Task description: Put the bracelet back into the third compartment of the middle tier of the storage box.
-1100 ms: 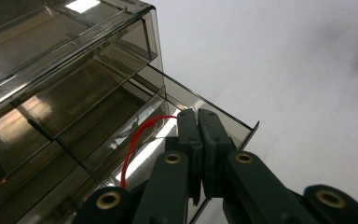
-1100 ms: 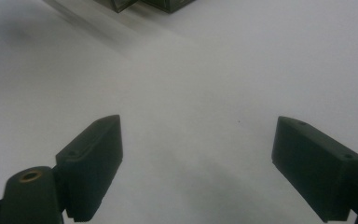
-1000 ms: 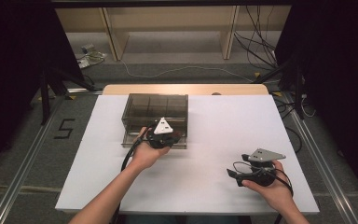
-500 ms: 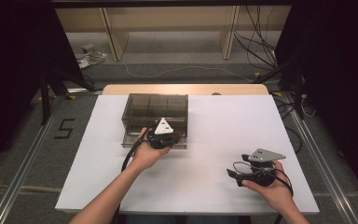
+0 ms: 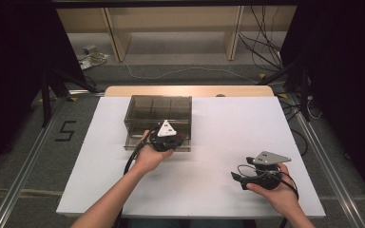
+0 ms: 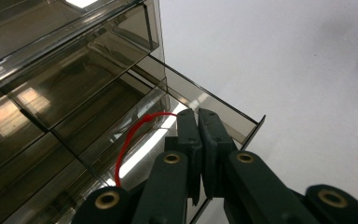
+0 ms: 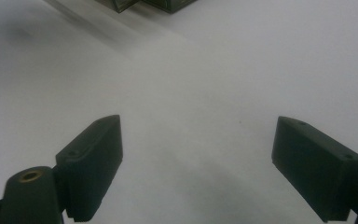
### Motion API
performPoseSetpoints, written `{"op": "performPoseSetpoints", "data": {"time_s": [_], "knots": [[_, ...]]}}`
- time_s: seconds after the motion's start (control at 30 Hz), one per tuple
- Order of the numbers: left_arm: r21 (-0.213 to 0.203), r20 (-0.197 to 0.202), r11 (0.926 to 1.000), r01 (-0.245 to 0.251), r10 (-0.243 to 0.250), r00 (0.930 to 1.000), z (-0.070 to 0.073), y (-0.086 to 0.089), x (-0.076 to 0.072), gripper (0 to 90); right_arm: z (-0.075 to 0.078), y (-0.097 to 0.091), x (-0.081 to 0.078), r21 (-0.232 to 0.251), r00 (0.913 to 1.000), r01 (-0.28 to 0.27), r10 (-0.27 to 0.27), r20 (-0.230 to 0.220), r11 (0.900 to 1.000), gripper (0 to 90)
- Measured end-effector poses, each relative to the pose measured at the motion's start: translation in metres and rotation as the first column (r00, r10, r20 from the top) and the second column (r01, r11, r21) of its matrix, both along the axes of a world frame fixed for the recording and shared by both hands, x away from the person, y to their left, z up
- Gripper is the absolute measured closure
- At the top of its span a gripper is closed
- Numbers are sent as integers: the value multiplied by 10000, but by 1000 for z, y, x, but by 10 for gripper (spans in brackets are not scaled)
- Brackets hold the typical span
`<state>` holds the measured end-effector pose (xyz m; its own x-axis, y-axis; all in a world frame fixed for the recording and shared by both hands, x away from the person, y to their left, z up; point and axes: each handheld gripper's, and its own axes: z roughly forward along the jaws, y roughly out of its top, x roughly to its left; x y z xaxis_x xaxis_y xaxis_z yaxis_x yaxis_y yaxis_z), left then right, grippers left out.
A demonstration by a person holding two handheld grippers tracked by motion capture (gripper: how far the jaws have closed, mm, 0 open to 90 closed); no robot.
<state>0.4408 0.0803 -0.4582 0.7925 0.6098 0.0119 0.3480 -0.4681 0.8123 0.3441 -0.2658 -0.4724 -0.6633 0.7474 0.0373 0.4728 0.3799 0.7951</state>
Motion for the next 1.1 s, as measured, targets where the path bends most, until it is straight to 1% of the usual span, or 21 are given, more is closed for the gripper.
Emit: {"op": "performPoseSetpoints", "data": {"time_s": [0.5,0.87,1.1], "knots": [[48,-133,10000,65,-64,9999,-1,-1,0,869,0,0,0,-36,10000,-23,23,15,10000,168],[-33,-176,10000,-33,32,9998,-2,0,1,865,0,0,0,-30,10000,-26,26,15,10000,168],[-78,-222,10000,-40,39,9997,-1,1,1,843,0,0,0,-4,10000,-14,14,12,10000,168]]}}
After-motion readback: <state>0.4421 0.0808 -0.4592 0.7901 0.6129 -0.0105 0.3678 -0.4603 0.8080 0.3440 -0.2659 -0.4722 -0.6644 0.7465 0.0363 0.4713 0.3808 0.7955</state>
